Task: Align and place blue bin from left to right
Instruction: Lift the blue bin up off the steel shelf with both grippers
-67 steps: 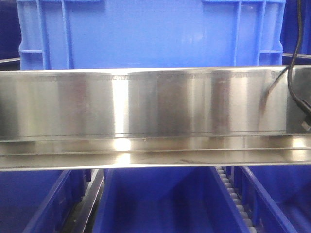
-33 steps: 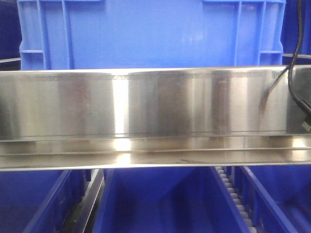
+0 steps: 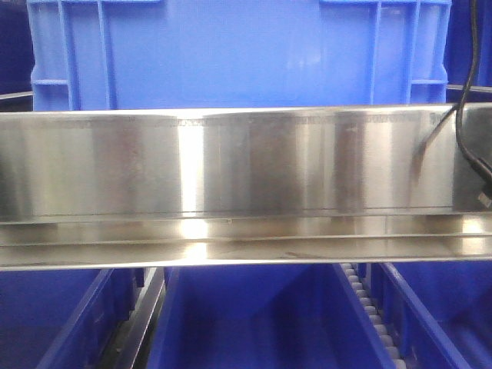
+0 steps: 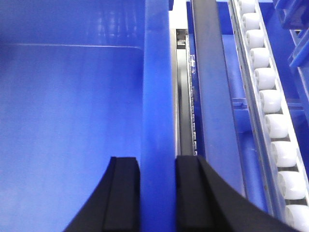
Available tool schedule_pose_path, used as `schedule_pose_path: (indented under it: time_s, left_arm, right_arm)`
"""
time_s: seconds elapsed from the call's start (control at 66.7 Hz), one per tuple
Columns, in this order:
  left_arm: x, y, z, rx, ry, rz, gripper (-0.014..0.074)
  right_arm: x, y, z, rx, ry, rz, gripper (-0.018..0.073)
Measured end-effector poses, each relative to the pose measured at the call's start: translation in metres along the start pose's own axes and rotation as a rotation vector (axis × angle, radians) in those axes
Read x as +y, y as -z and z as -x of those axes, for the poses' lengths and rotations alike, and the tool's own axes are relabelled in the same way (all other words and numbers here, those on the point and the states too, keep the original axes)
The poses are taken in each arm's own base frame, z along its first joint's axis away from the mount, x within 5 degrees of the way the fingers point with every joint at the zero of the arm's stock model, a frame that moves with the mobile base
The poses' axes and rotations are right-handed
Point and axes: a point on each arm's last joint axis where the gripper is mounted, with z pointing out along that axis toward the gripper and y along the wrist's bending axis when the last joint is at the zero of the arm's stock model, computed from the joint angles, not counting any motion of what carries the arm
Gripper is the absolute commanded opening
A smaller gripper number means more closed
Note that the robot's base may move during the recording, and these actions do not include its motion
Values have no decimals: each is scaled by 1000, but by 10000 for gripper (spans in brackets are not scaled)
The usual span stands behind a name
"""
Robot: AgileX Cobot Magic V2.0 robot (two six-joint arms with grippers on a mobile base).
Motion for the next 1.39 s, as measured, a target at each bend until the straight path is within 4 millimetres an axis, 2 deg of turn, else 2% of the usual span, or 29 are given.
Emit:
schedule_pose_path:
  time_s: [0.285, 0.36, 0.465, 0.585, 0.795, 1.035, 1.215, 1.394]
  left_arm:
    - [0, 0, 0, 0, 0, 0, 251]
    - [0, 0, 0, 0, 4, 0, 219]
    - [0, 0, 0, -2, 4, -1, 92]
    - [0, 0, 0, 0, 7, 1, -116]
    - [-1, 0, 0, -1, 4, 1, -111]
    - [-11, 3, -5, 10, -4, 13, -111]
    - [-12, 26, -4, -20, -2, 13, -111]
    - [-2, 60, -1, -73, 29, -2, -111]
  right_arm:
    - [0, 0, 0, -3, 0, 1, -78]
    - [0, 0, 0, -3, 0, 1, -78]
    - [0, 0, 0, -3, 0, 1, -78]
    - [0, 0, 0, -1, 0, 0, -78]
    - [0, 4, 2, 4, -13, -2, -78]
    - [-2, 18, 8, 31, -27, -17, -78]
    - [-3, 30, 8, 35, -28, -23, -78]
    - [3, 63, 9, -23, -55, 8, -78]
